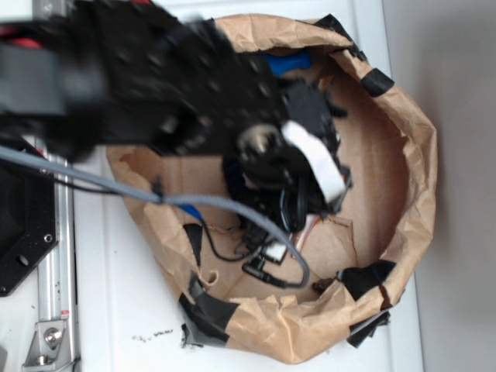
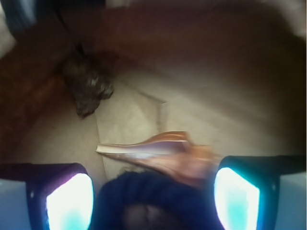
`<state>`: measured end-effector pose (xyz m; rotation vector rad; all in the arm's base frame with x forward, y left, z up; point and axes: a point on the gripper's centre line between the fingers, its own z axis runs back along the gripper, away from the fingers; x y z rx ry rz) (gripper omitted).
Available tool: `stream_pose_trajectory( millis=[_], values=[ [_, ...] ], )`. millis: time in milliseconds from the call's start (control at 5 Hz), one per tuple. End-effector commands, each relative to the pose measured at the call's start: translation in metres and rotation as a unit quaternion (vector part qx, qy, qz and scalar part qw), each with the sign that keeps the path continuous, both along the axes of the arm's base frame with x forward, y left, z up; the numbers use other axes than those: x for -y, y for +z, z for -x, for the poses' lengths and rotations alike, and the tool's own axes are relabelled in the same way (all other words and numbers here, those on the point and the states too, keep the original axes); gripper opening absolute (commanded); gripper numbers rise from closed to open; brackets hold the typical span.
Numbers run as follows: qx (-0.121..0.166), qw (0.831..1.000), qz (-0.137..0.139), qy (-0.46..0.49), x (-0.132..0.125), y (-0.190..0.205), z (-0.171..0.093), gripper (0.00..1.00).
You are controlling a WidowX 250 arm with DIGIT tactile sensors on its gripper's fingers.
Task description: Grab the rock.
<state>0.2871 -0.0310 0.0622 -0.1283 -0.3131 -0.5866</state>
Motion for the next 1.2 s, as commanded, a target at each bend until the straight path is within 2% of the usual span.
stream_pose_trajectory(
  millis=[0,200,400,600,800,1000],
  values=[
    [0.042,0.996,-0.012,-0.083,0.055,-0.014,-0.008,1.0],
    [0.047,0.993,-0.009,-0.105,0.073,-0.02,-0.007,1.0],
    [0.051,0.99,0.013,-0.134,0.091,-0.02,-0.007,1.0],
    [0.079,0.984,0.033,-0.154,0.099,-0.015,-0.008,1.0],
    [0.099,0.986,0.038,-0.132,0.098,-0.007,-0.024,1.0],
    [0.097,0.989,0.034,-0.106,0.099,-0.003,-0.04,0.0]
  ],
)
